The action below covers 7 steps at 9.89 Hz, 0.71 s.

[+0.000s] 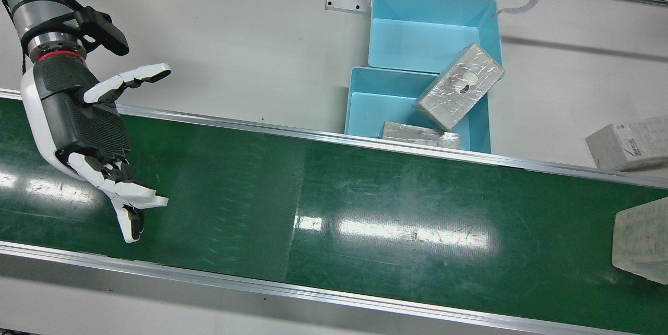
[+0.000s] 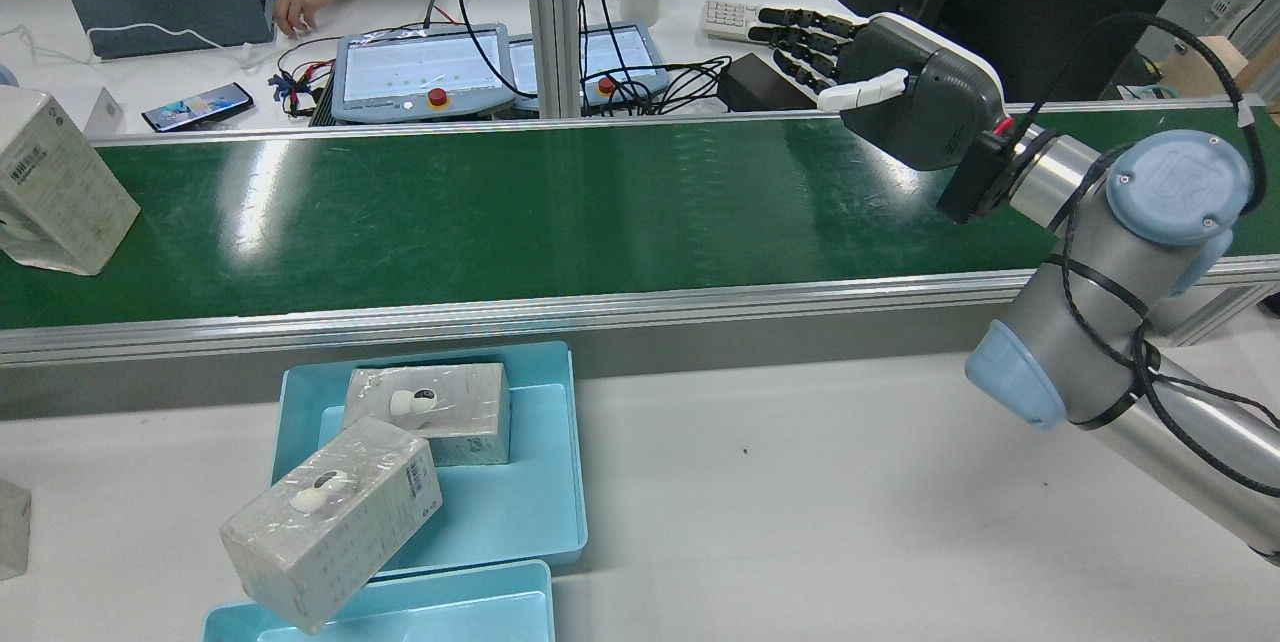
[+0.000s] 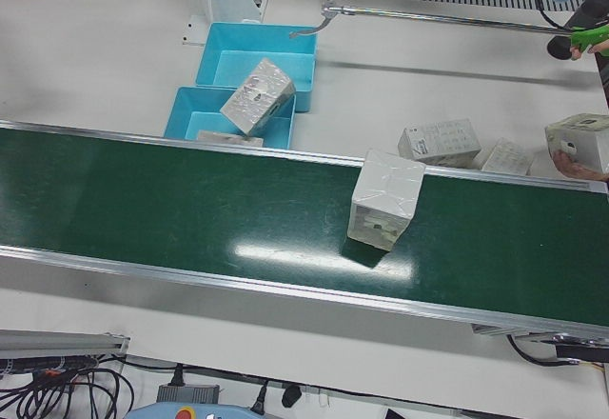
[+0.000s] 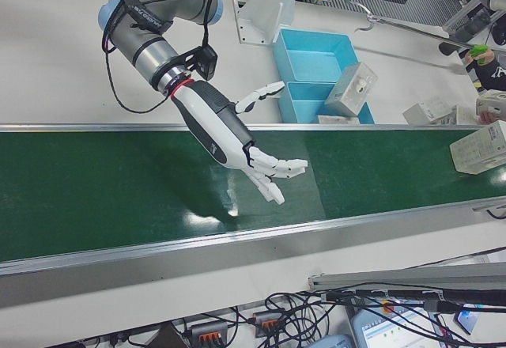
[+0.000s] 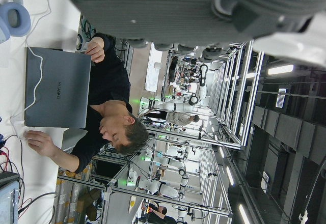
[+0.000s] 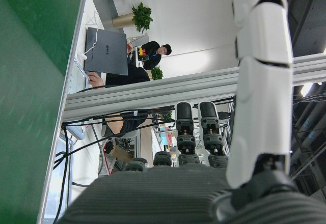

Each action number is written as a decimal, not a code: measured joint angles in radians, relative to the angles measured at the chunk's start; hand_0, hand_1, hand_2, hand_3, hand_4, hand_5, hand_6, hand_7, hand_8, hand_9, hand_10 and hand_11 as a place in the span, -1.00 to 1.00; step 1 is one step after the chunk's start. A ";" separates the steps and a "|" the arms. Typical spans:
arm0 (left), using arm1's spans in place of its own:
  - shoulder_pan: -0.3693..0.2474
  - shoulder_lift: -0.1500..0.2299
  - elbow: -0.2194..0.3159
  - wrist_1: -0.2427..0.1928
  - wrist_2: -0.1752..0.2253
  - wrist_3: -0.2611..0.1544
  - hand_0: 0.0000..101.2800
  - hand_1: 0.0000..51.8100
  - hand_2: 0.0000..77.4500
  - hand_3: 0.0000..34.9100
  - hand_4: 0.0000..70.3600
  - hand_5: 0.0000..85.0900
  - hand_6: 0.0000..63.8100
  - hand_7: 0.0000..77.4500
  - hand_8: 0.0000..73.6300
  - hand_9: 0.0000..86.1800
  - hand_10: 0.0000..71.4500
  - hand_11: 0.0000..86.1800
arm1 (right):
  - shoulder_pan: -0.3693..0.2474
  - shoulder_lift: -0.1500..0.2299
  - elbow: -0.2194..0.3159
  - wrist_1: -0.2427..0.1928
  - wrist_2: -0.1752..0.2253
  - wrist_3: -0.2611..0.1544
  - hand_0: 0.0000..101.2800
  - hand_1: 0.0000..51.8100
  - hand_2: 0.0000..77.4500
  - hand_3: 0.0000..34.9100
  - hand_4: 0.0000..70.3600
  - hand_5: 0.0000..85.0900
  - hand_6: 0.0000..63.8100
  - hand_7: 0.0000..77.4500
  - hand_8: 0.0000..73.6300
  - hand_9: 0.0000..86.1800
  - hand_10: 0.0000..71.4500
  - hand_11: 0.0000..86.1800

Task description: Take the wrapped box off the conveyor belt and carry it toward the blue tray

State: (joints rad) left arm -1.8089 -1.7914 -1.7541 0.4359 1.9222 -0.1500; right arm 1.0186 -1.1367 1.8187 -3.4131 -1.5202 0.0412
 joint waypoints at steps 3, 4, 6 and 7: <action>0.000 0.000 0.000 0.000 0.000 0.000 -1.00 -1.00 -0.97 -1.00 -1.00 -0.97 -1.00 -0.99 -0.99 -0.99 -0.98 -1.00 | 0.000 0.000 0.003 0.000 0.000 0.000 -0.04 -0.45 -0.69 -0.89 -0.44 -0.56 -0.76 -0.44 -0.97 -0.91 -0.98 -0.95; 0.000 0.000 0.000 0.000 0.000 0.000 -1.00 -1.00 -0.99 -1.00 -1.00 -0.97 -1.00 -0.99 -0.99 -1.00 -1.00 -1.00 | 0.000 0.000 0.005 0.000 0.000 0.000 -0.04 -0.45 -0.69 -0.90 -0.44 -0.56 -0.76 -0.44 -0.97 -0.92 -1.00 -0.95; 0.000 0.000 0.000 0.000 0.000 0.000 -1.00 -1.00 -0.97 -1.00 -1.00 -0.97 -1.00 -0.99 -0.99 -0.99 -0.98 -1.00 | 0.000 0.000 0.006 0.000 0.000 0.000 -0.04 -0.45 -0.69 -0.89 -0.44 -0.56 -0.76 -0.44 -0.97 -0.92 -1.00 -0.95; 0.000 0.000 0.000 0.000 0.000 0.000 -1.00 -1.00 -0.99 -1.00 -1.00 -0.97 -1.00 -0.99 -0.99 -0.99 -0.98 -1.00 | 0.000 0.000 0.006 0.000 0.000 0.000 -0.04 -0.45 -0.69 -0.91 -0.44 -0.56 -0.76 -0.44 -0.97 -0.92 -1.00 -0.95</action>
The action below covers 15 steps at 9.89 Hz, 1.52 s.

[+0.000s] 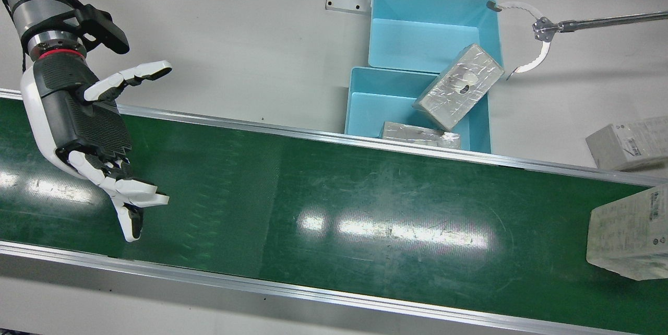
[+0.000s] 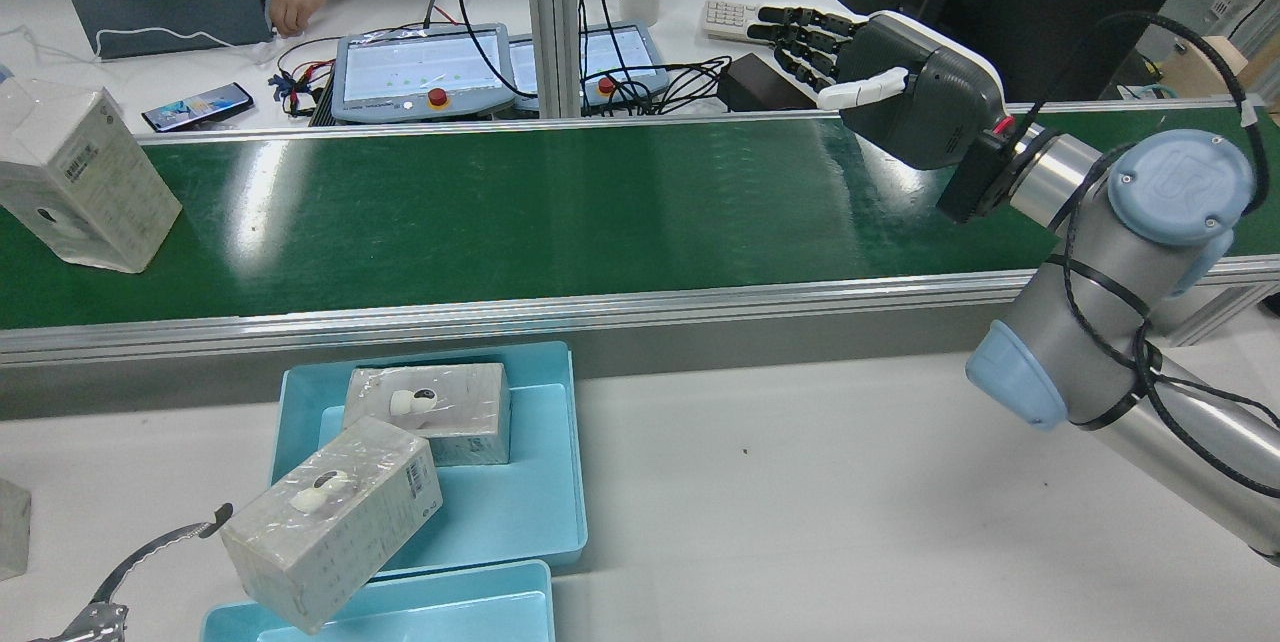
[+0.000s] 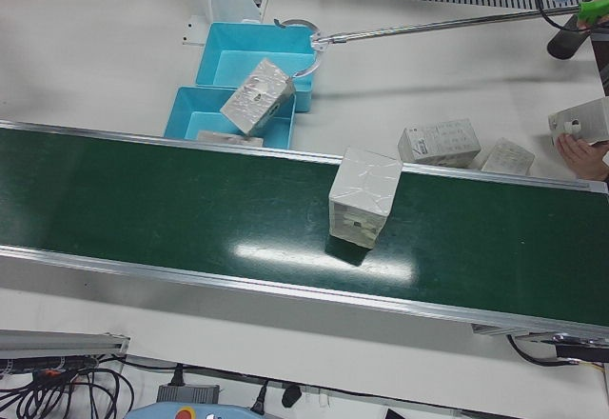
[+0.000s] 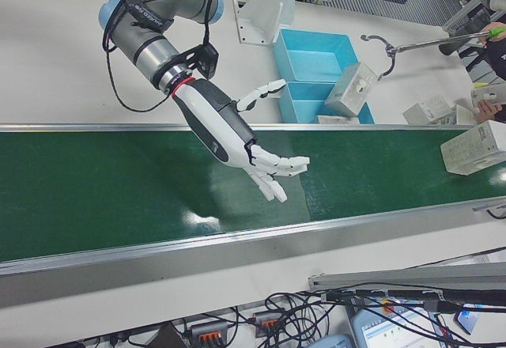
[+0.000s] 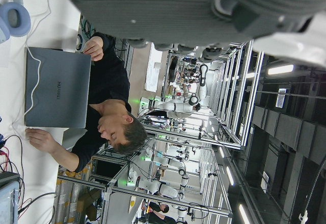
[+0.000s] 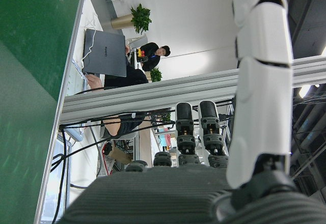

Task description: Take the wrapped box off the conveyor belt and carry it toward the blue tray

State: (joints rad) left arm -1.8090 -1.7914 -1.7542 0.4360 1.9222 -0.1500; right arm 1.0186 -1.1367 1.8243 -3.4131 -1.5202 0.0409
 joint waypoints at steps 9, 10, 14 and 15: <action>0.000 0.000 0.000 0.000 0.000 0.000 -1.00 -1.00 -0.99 -1.00 -1.00 -0.97 -1.00 -0.99 -0.99 -0.99 -0.98 -1.00 | 0.003 -0.163 0.083 -0.025 0.131 -0.096 0.02 -0.28 -0.61 -0.91 -0.46 -0.50 -0.76 -0.37 -1.00 -0.92 -1.00 -0.96; 0.000 0.000 0.000 0.000 0.000 0.000 -1.00 -1.00 -0.97 -1.00 -1.00 -0.97 -1.00 -0.99 -0.99 -0.99 -0.98 -1.00 | 0.003 -0.172 0.088 -0.028 0.139 -0.101 0.02 -0.28 -0.59 -0.91 -0.50 -0.51 -0.86 -0.42 -1.00 -0.92 -1.00 -0.96; 0.000 0.000 0.000 0.000 0.000 0.000 -1.00 -1.00 -0.99 -1.00 -1.00 -0.97 -1.00 -0.99 -0.99 -0.99 -0.98 -1.00 | -0.001 -0.157 0.093 -0.088 0.151 -0.102 0.00 -0.28 -0.59 -0.89 -0.60 -0.53 -0.83 -0.45 -1.00 -0.92 -1.00 -0.96; 0.000 0.000 0.000 0.000 0.000 0.000 -1.00 -1.00 -0.99 -1.00 -1.00 -0.97 -1.00 -0.99 -0.99 -0.99 -0.98 -1.00 | -0.006 -0.126 0.093 -0.113 0.153 -0.103 -0.01 -0.28 -0.59 -0.89 -0.61 -0.53 -0.83 -0.45 -1.00 -0.92 -1.00 -0.96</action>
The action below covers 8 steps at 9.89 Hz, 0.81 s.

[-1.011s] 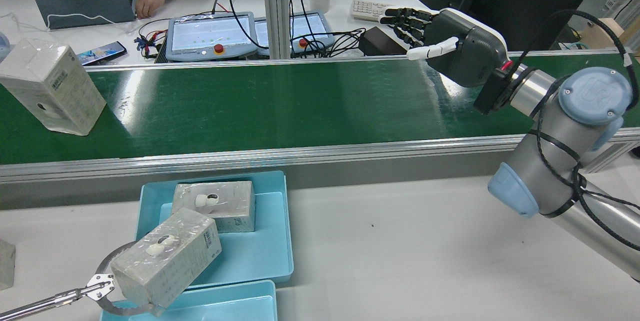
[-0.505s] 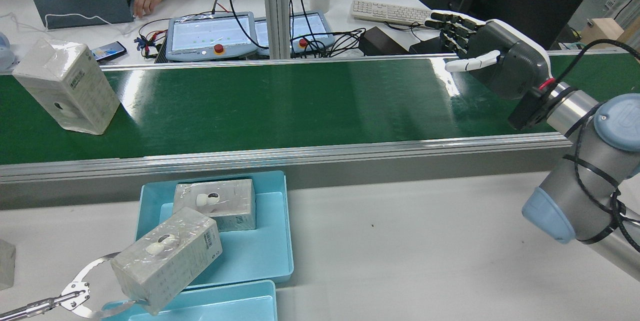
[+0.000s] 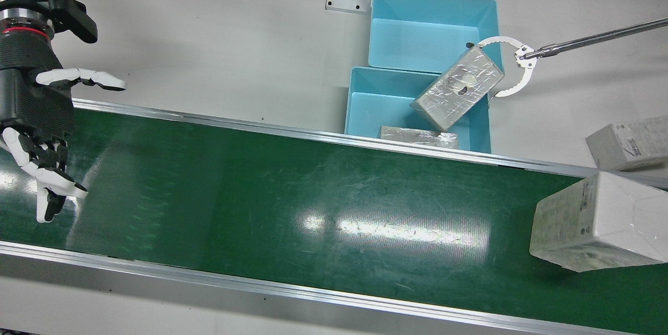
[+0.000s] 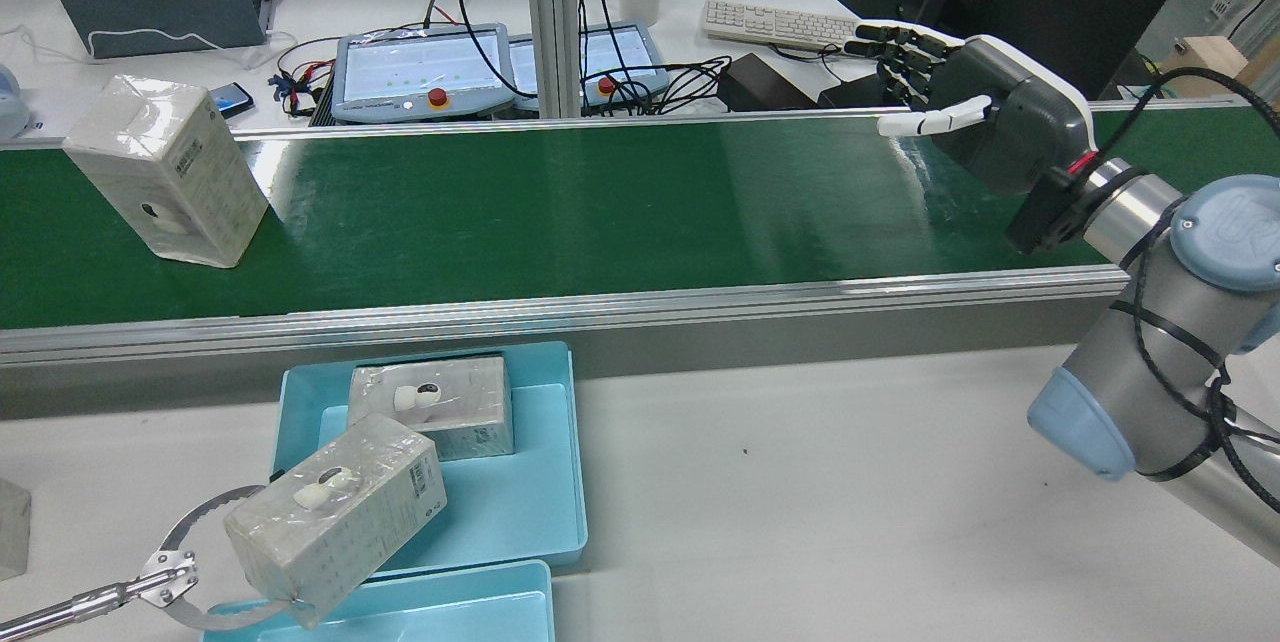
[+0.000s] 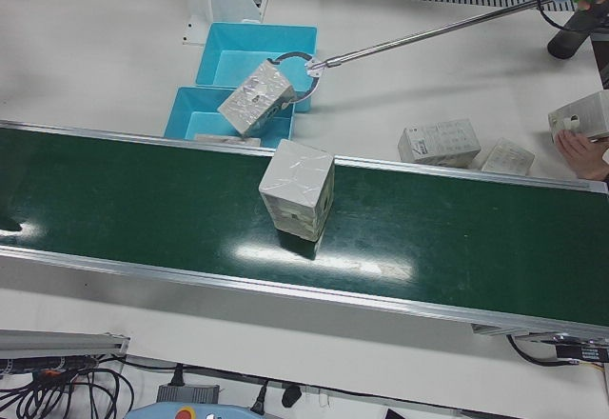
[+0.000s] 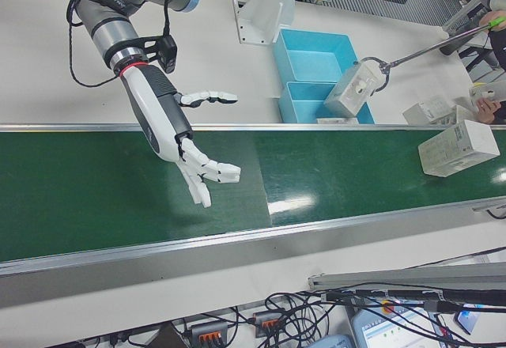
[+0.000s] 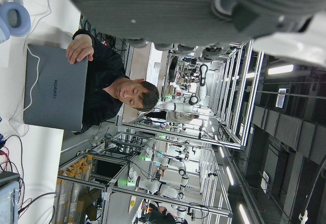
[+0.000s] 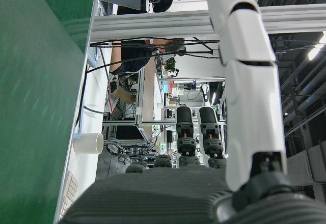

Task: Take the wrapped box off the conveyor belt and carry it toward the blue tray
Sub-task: 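Lower the right hand toward the belt surface, fingers open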

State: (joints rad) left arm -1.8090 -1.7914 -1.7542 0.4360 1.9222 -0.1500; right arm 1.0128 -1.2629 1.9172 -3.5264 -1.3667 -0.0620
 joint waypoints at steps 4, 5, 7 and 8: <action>0.000 0.000 0.000 0.000 0.000 0.000 -1.00 -1.00 -0.99 -1.00 -1.00 -0.97 -1.00 -0.99 -0.99 -0.99 -0.98 -0.99 | -0.116 0.165 -0.001 -0.150 0.097 0.001 0.02 -0.22 -0.52 -0.79 -0.53 -0.53 -0.80 -0.42 -1.00 -0.91 -1.00 -0.97; 0.000 0.000 0.000 0.000 0.000 0.000 -1.00 -1.00 -0.97 -1.00 -1.00 -0.97 -1.00 -0.99 -0.99 -0.99 -0.98 -1.00 | -0.136 0.174 -0.001 -0.153 0.113 0.002 0.00 -0.33 -0.58 -0.80 -0.57 -0.55 -0.80 -0.42 -1.00 -0.94 -1.00 -0.97; 0.000 0.000 0.000 0.000 0.000 0.000 -1.00 -1.00 -0.97 -1.00 -1.00 -0.97 -1.00 -0.99 -0.99 -0.99 -1.00 -0.99 | -0.150 0.174 -0.001 -0.132 0.122 0.004 -0.03 -0.33 -0.62 -0.83 -0.61 -0.56 -0.88 -0.54 -1.00 -0.94 -1.00 -0.97; 0.000 0.000 0.000 0.000 0.000 0.000 -1.00 -1.00 -0.97 -1.00 -1.00 -0.97 -1.00 -0.99 -0.99 -0.99 -0.98 -1.00 | -0.152 0.171 -0.002 -0.115 0.122 0.004 -0.04 -0.37 -0.62 -0.97 -0.67 -0.59 -0.86 -0.55 -1.00 -0.95 -1.00 -0.97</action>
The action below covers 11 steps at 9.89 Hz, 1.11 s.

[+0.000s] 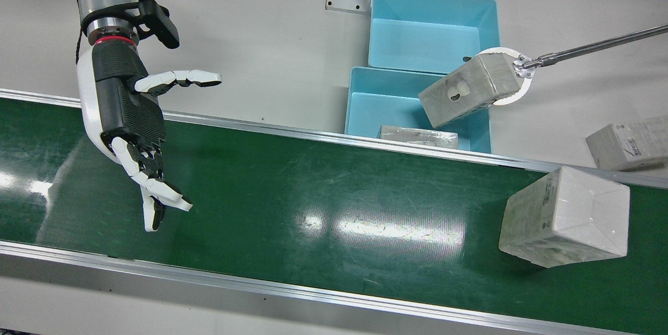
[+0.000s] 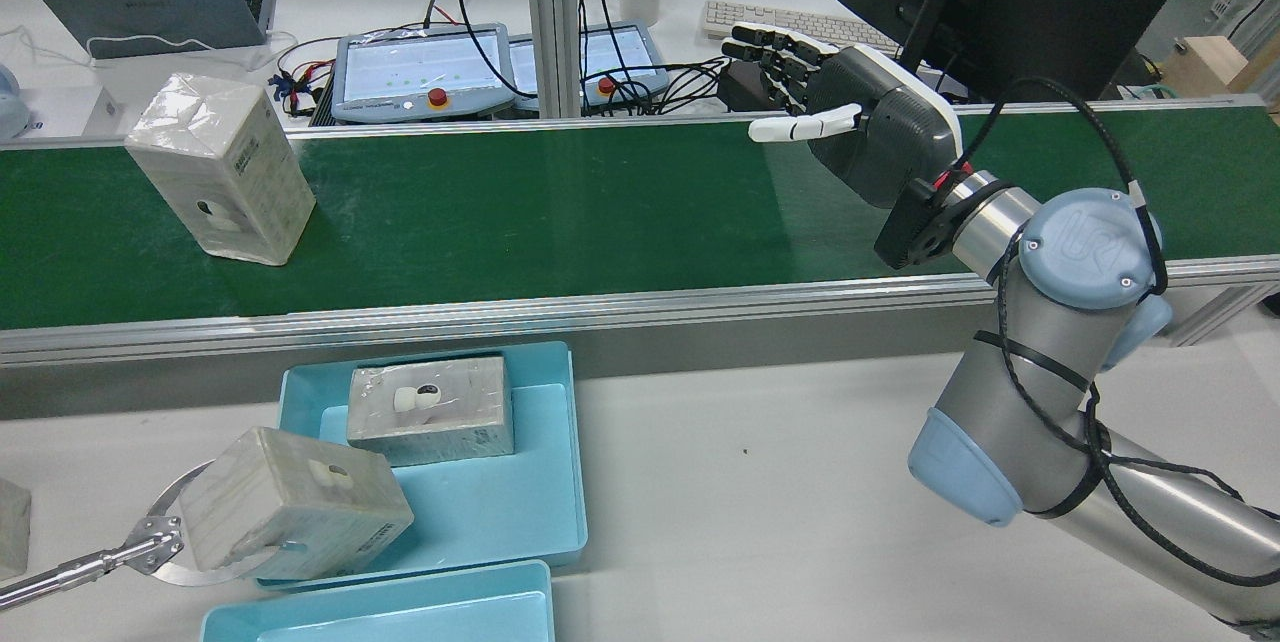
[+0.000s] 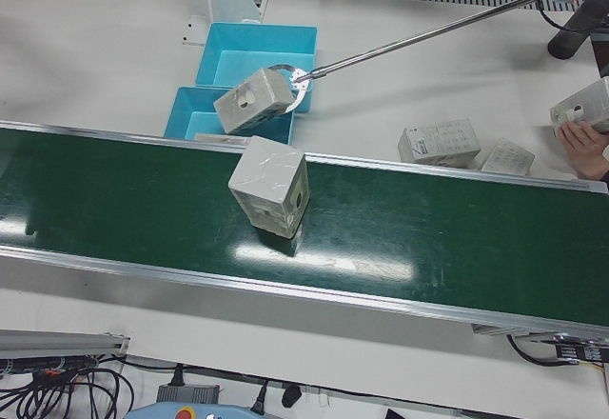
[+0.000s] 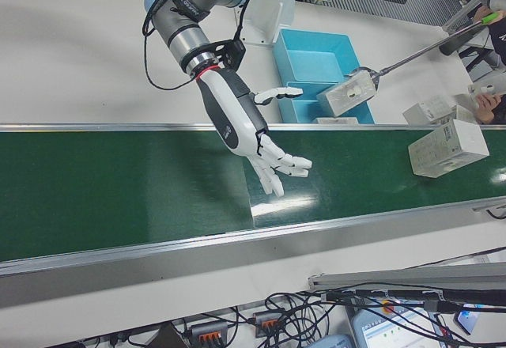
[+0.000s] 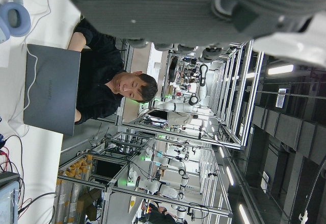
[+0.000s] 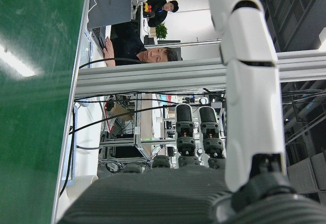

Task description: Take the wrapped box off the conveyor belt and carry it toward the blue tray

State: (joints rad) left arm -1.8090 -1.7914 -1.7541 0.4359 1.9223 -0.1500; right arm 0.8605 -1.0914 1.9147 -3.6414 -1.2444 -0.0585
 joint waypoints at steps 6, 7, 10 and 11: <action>0.000 0.000 0.000 0.000 0.000 0.000 -1.00 -1.00 -0.99 -1.00 -1.00 -0.97 -1.00 -0.99 -0.99 -0.99 -0.98 -1.00 | 0.005 -0.031 -0.002 0.099 -0.006 0.006 -0.05 -0.45 -0.69 -0.98 -0.64 -0.62 -0.86 -0.58 -1.00 -0.95 -1.00 -0.97; 0.000 0.000 0.000 0.000 0.000 0.000 -1.00 -1.00 -0.97 -1.00 -1.00 -0.97 -1.00 -0.99 -0.99 -0.99 -0.98 -1.00 | 0.007 -0.035 0.000 0.101 -0.007 0.007 -0.05 -0.39 -0.69 -0.99 -0.60 -0.60 -0.85 -0.55 -1.00 -0.95 -1.00 -0.95; 0.000 0.000 0.000 0.000 0.000 0.000 -1.00 -1.00 -0.97 -1.00 -1.00 -0.97 -1.00 -0.99 -0.99 -1.00 -0.98 -1.00 | 0.009 -0.040 0.001 0.102 -0.009 0.008 -0.04 -0.39 -0.69 -0.99 -0.55 -0.58 -0.83 -0.55 -1.00 -0.95 -1.00 -0.96; 0.000 0.000 0.000 0.000 0.000 0.000 -1.00 -1.00 -0.97 -1.00 -1.00 -0.97 -1.00 -0.99 -0.99 -1.00 -0.98 -1.00 | 0.009 -0.040 0.001 0.102 -0.009 0.008 -0.04 -0.39 -0.69 -0.99 -0.55 -0.58 -0.83 -0.55 -1.00 -0.95 -1.00 -0.96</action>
State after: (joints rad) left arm -1.8089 -1.7914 -1.7542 0.4359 1.9223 -0.1500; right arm 0.8697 -1.1316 1.9158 -3.5390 -1.2532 -0.0506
